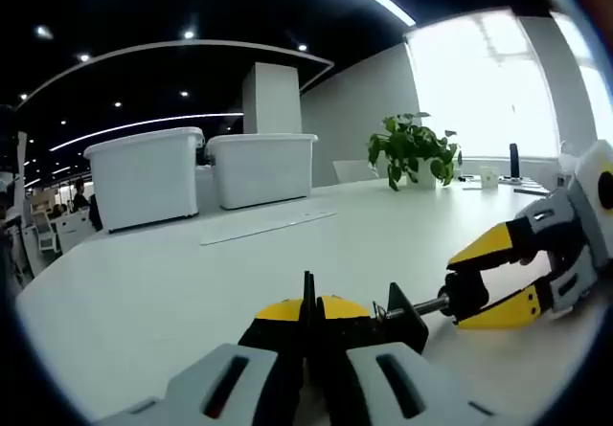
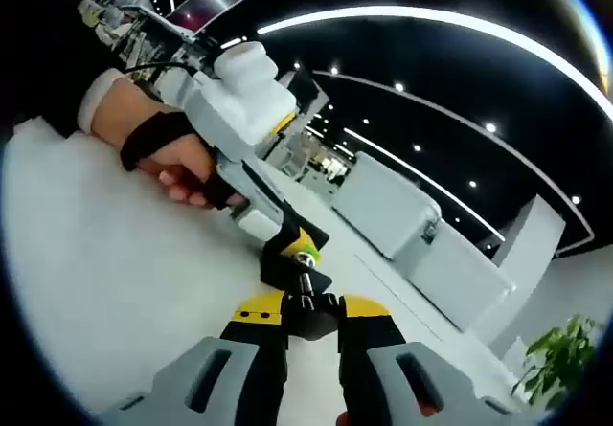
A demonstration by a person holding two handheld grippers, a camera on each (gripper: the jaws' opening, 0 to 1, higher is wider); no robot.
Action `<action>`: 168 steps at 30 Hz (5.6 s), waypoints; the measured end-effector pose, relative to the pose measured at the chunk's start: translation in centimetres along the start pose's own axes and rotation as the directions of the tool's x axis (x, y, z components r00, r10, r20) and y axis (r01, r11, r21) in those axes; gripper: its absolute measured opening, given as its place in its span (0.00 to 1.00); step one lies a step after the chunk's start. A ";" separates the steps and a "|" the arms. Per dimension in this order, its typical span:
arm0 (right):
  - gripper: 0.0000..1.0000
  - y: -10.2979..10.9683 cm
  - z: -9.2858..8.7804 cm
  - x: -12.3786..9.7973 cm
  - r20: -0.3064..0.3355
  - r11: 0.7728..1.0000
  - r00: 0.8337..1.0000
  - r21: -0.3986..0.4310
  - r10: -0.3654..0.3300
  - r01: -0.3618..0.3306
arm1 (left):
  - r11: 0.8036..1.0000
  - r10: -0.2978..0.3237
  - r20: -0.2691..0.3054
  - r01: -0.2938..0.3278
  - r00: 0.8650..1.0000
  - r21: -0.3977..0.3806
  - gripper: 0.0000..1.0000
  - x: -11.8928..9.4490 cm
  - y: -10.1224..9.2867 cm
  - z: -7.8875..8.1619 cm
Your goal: Clamp the fixed fixture on the desktop, loosen the retaining clip, secure it to the edge of the desk, and tighten the retaining clip.
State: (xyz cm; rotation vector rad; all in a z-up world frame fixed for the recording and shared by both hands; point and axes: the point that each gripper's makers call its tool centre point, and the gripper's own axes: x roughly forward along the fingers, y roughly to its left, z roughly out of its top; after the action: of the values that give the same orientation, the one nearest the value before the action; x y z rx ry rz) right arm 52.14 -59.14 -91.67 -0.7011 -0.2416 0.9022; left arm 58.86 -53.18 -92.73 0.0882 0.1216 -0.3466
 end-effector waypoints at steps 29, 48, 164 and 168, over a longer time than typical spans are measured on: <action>0.31 -1.1 0.3 -0.3 0.032 0.857 0.997 0.510 0.063 -0.071 | 1.000 -0.003 -0.001 0.003 1.000 0.004 0.04 0.1 -0.1 0.0; 0.20 -0.8 -2.1 -0.4 0.025 0.341 0.992 0.938 0.124 -0.067 | 1.000 -0.020 0.002 0.020 1.000 0.010 0.04 -0.1 -0.3 0.1; 0.18 0.0 0.1 -0.3 0.031 0.995 0.999 0.091 0.033 -0.036 | 1.000 -0.009 0.002 0.009 1.000 0.007 0.04 0.1 -0.1 0.2; 0.18 0.2 0.1 -0.3 0.024 1.000 1.000 0.019 0.020 -0.021 | 1.000 -0.008 0.002 0.008 1.000 0.006 0.04 0.1 -0.1 0.1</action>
State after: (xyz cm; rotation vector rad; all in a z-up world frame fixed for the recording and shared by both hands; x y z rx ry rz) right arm 51.81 -59.24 -91.66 -0.6760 -0.2467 0.9315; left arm 58.89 -53.35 -92.61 0.0930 0.1186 -0.3553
